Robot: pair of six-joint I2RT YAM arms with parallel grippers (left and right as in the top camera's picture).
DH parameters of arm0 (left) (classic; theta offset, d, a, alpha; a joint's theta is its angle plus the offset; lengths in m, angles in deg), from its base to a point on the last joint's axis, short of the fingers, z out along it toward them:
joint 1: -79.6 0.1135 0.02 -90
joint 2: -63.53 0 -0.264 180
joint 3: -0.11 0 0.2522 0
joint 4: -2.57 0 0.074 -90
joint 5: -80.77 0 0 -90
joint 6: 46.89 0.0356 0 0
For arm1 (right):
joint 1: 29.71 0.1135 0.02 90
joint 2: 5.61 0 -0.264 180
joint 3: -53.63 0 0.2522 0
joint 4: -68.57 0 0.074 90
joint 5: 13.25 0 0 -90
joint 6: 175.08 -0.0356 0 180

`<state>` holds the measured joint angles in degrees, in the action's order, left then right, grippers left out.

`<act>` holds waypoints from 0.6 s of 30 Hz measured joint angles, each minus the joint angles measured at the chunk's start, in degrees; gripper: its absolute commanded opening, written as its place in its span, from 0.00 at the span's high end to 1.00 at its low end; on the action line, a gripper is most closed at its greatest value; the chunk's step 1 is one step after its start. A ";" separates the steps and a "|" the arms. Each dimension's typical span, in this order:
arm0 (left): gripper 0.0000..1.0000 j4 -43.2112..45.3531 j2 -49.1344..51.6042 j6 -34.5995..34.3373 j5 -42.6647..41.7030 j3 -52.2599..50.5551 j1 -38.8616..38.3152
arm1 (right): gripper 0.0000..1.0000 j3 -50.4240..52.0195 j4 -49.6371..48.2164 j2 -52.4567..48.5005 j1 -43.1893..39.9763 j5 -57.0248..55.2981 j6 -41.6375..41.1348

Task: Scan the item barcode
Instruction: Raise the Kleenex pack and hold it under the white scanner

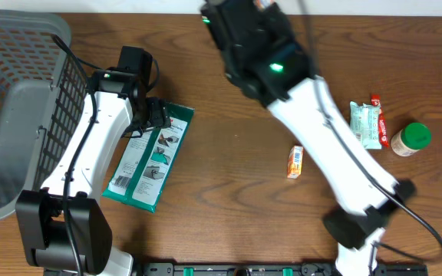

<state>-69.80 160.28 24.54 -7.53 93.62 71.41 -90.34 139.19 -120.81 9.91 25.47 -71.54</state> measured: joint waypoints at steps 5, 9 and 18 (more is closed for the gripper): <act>0.13 0.00 0.00 -0.02 -0.02 0.00 0.00 | 0.99 0.11 -15.67 -9.77 -0.26 -4.00 11.93; 0.13 0.02 0.00 -0.02 0.00 0.00 0.00 | 0.99 0.22 -30.16 -16.83 -0.76 -5.14 21.68; 0.13 0.04 0.00 -0.02 0.02 0.00 0.00 | 0.99 0.31 -51.06 -28.76 -4.22 -6.10 36.59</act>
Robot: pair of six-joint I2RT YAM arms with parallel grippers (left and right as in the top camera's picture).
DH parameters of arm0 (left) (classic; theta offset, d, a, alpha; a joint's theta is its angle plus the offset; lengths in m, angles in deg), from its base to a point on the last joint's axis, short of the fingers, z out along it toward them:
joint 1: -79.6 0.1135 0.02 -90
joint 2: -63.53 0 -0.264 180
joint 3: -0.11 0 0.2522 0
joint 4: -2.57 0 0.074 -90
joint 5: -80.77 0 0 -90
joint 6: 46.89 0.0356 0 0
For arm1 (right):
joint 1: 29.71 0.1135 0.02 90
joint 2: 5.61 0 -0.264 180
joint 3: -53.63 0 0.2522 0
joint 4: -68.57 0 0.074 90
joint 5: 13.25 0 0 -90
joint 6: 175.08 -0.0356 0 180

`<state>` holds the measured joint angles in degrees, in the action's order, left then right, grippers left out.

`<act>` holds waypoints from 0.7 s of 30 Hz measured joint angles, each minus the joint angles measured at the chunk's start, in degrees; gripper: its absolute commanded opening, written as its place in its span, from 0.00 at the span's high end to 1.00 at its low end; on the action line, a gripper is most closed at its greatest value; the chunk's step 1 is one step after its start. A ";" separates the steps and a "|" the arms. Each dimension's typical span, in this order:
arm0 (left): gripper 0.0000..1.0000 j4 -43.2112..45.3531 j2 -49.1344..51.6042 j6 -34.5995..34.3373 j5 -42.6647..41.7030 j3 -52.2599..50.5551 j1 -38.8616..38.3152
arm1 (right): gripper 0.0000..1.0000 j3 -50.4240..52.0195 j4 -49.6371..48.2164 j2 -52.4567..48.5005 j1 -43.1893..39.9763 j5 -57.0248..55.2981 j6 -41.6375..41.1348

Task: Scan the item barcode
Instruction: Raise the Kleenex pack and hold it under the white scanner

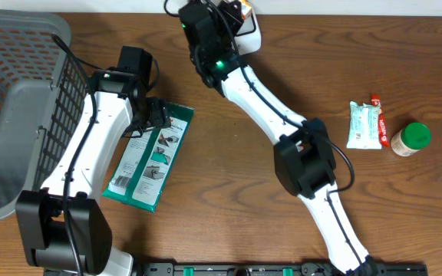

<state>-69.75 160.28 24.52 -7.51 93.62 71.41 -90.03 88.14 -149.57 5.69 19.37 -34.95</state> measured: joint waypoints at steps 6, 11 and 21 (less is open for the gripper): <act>0.13 -0.02 0.00 0.00 -0.02 0.00 0.00 | 0.99 0.00 -2.49 -5.88 -3.06 0.20 1.97; 0.13 0.00 0.00 0.00 -0.02 0.00 0.00 | 0.99 0.02 -2.45 -9.11 -4.26 1.01 0.81; 0.13 -0.02 0.00 0.00 -0.02 0.00 0.00 | 0.99 0.04 -8.50 -9.42 -4.11 1.55 -0.04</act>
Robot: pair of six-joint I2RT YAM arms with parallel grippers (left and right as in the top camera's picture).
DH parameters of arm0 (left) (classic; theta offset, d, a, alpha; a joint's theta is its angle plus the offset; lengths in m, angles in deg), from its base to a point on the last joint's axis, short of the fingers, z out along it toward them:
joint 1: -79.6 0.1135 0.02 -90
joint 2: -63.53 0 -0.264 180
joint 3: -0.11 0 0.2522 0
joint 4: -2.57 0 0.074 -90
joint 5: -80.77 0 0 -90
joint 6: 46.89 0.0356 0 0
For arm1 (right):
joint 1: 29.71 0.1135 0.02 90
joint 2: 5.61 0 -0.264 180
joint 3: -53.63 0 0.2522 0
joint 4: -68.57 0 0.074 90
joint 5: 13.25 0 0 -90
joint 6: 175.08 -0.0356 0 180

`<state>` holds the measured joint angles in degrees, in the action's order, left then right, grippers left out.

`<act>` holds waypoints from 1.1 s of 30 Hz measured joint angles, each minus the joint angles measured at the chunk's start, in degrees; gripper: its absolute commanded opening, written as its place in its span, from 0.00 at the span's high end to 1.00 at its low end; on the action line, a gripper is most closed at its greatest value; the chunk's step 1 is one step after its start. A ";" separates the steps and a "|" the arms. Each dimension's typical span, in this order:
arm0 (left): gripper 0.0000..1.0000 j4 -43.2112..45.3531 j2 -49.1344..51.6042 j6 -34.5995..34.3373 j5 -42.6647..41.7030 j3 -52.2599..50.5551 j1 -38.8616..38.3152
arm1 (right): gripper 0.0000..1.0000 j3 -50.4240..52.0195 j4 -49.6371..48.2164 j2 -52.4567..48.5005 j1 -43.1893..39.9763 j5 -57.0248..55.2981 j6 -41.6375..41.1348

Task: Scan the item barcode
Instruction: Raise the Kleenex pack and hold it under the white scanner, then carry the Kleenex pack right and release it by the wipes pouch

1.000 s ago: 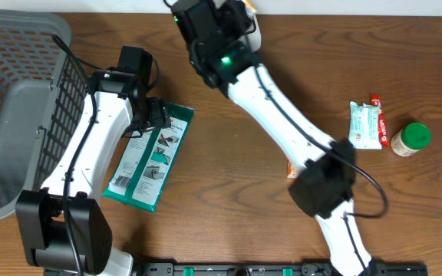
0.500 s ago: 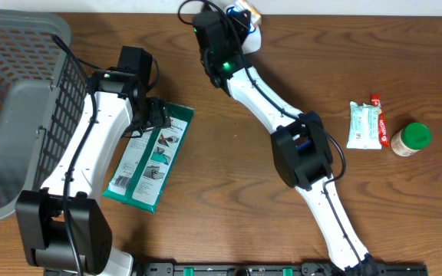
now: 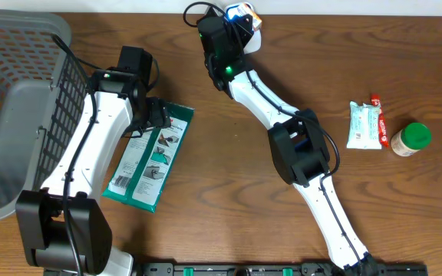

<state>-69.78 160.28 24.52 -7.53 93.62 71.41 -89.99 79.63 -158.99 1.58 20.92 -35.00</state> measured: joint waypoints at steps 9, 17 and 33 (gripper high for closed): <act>0.13 0.00 0.00 0.00 0.00 0.00 0.00 | 0.99 0.00 5.75 0.00 -0.04 3.78 -9.22; 0.13 0.02 0.00 0.00 -0.02 0.00 0.00 | 0.99 0.22 11.30 2.47 0.00 3.45 -13.14; 0.13 0.00 0.00 0.00 0.00 0.00 0.00 | 0.99 -1.36 80.21 40.28 -4.52 33.22 -39.58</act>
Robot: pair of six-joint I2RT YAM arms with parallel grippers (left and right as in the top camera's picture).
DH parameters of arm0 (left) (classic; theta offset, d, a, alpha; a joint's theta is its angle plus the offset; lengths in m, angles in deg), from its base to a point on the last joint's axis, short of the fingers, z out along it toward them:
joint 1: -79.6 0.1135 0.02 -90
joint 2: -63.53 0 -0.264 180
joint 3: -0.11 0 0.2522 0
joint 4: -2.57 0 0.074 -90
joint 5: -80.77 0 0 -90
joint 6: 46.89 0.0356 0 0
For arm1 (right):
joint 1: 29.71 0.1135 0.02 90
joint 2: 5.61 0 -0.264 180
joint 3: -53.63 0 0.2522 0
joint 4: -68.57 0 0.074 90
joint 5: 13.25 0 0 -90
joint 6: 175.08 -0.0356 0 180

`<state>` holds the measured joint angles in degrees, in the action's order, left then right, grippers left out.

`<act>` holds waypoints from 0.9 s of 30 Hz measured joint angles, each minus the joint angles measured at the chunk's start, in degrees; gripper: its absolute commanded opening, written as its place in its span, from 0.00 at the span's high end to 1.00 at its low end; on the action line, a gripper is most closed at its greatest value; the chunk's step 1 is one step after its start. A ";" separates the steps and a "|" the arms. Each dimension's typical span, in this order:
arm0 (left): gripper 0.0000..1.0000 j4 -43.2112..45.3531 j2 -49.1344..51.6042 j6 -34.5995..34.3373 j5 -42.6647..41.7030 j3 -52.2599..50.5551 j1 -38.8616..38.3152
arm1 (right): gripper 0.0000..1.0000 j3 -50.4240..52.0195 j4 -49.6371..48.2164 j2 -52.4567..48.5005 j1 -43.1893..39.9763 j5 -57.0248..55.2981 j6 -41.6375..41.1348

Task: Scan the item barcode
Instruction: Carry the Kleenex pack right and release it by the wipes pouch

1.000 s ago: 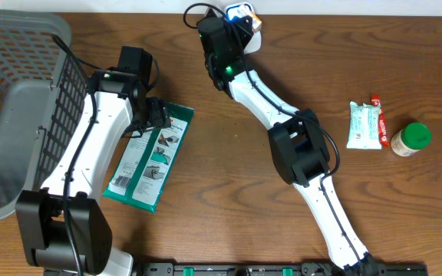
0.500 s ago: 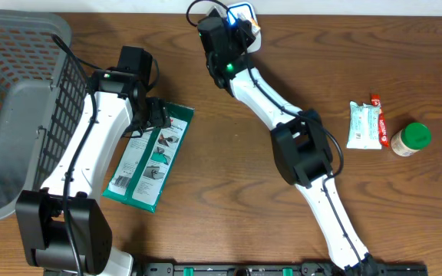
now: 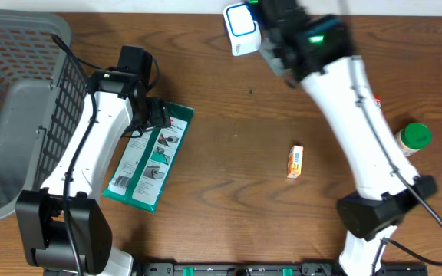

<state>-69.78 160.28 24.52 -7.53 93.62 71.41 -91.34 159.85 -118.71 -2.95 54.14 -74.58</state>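
A white handheld scanner (image 3: 241, 29) with a blue-framed face sits at the far edge of the table, at the tip of my right arm. My right gripper (image 3: 265, 32) is shut on its side, though the fingers are largely hidden by the wrist. A green packet (image 3: 149, 157) lies flat left of centre. My left gripper (image 3: 155, 115) is shut on the packet's upper left edge. A small orange box (image 3: 295, 161) lies on the table near the middle.
A grey wire basket (image 3: 14, 115) fills the left side. A green-lidded jar (image 3: 414, 136) stands at the right, with a red tube (image 3: 376, 100) peeking out beside my right arm. The right arm spans from the front right to the far edge.
My right arm has swung right and risen toward the camera, uncovering the small orange box. The scanner now shows its full blue-framed face at the arm's tip. The left arm and packet are unchanged.
My right arm was first raised over the far middle of the table, with the orange box and a white wipes pack in sight. Then it was low, reaching to the scanner at the far edge. Now it is raised with the scanner. The left gripper stayed on the packet throughout.
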 measured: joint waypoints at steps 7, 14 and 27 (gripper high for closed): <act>0.13 -0.02 0.00 0.00 0.00 0.00 0.00 | 0.99 5.95 9.79 -1.07 -9.40 15.02 -2.40; 0.13 0.02 0.00 0.00 0.00 0.00 0.00 | 0.99 22.43 2.34 -1.66 -17.90 18.97 -2.80; 0.13 0.00 0.00 0.00 0.00 0.00 0.00 | 0.99 37.75 -16.59 -1.86 -36.70 18.82 -4.26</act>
<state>-69.78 160.28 24.52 -7.53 93.62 71.41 -53.60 143.26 -120.57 -39.64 72.96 -78.84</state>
